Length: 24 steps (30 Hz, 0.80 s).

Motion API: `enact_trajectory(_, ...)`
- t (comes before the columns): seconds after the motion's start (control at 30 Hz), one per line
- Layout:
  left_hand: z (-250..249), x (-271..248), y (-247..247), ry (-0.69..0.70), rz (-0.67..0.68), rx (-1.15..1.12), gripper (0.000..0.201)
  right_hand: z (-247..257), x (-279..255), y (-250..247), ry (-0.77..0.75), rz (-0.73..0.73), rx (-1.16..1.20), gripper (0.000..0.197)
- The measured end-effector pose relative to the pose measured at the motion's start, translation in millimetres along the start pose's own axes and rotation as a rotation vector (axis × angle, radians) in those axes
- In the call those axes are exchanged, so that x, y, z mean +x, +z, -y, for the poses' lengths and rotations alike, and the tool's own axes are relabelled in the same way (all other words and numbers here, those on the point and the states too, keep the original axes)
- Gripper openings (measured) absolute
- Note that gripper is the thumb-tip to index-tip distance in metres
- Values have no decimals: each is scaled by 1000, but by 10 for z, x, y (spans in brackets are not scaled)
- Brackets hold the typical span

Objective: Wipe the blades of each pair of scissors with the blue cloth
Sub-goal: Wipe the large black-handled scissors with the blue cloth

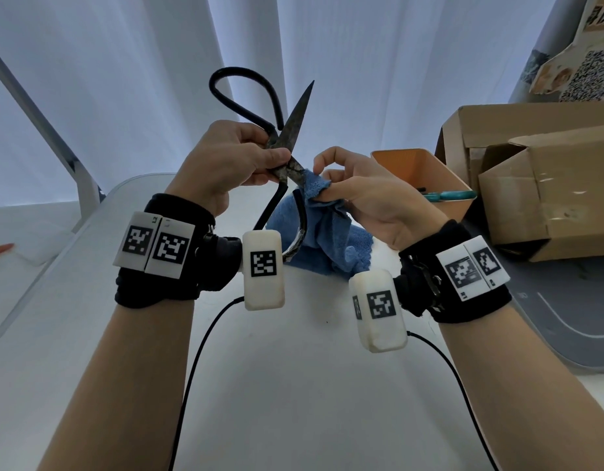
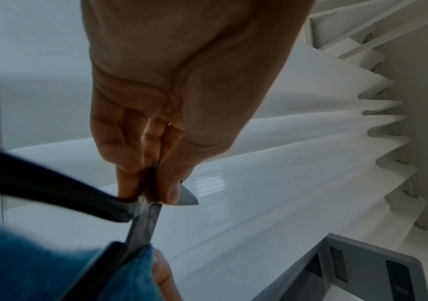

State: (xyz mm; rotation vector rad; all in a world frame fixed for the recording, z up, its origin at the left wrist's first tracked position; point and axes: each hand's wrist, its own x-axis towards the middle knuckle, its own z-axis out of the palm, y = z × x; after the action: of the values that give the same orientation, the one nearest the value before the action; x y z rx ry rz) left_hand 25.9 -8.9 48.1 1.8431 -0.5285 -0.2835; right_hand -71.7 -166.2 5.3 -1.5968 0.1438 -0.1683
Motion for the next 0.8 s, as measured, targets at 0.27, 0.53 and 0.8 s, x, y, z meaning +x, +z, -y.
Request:
enact_trajectory(0.27, 16, 11, -25, -4, -12, -5, 12, 9, -2, 18, -1, -8, 8, 31)
enact_trajectory(0.53, 22, 33, -15, 1, -17, -1, 22, -1, -1, 46, 0, -46, 31, 27)
enact_trajectory(0.8, 32, 49, -22, 9, -28, 5, 28, -9, 6, 51, 12, -63, 47, 25)
